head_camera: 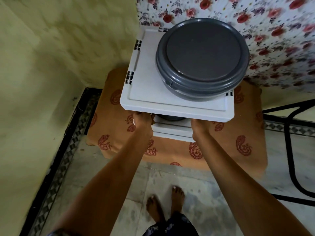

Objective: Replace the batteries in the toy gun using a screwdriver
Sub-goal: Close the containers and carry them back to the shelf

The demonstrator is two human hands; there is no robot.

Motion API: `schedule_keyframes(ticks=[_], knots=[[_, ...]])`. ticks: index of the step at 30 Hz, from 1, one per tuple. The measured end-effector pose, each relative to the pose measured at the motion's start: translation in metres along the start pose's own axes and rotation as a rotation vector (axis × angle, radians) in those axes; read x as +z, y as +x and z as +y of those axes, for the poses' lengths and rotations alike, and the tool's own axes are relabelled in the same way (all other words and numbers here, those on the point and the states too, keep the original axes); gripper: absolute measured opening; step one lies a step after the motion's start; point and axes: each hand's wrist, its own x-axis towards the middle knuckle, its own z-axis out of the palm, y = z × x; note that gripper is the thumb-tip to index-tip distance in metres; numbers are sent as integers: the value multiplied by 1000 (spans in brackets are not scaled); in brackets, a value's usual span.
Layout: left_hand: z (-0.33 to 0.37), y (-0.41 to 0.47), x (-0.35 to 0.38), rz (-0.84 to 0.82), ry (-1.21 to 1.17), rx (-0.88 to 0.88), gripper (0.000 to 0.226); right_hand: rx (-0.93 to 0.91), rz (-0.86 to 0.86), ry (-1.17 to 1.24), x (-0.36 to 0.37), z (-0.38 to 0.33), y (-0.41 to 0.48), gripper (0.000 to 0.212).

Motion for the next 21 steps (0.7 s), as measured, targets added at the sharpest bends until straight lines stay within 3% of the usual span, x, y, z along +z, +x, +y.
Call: schedule_keyframes(ticks=[3,5,7,8,11,15,18,21], knots=[[1,-2,-4,-27,-50,-53,15,2,-74,-70,0,-2,-5,33],[-5,-10,-15,-89,-163,-126,27,-75,-5,-72,-4,1,-20,32],[-14,-27,-27,-101,-103,-138,33,-178,36,-21,-8,12,-40,20],[-19,-36,-32,-78,-21,-124,30,-216,6,-11,-9,19,-52,6],[-23,-75,-53,-84,62,-129,13,-330,-147,-174,-17,32,-96,43],[-20,-123,-78,-59,46,-194,19,-501,-277,-277,-30,29,-139,41],[-7,-157,-88,-41,71,-102,25,-647,-318,-272,-41,-1,-164,37],[21,-180,-86,-61,95,114,23,-856,-236,-283,-51,-47,-176,40]])
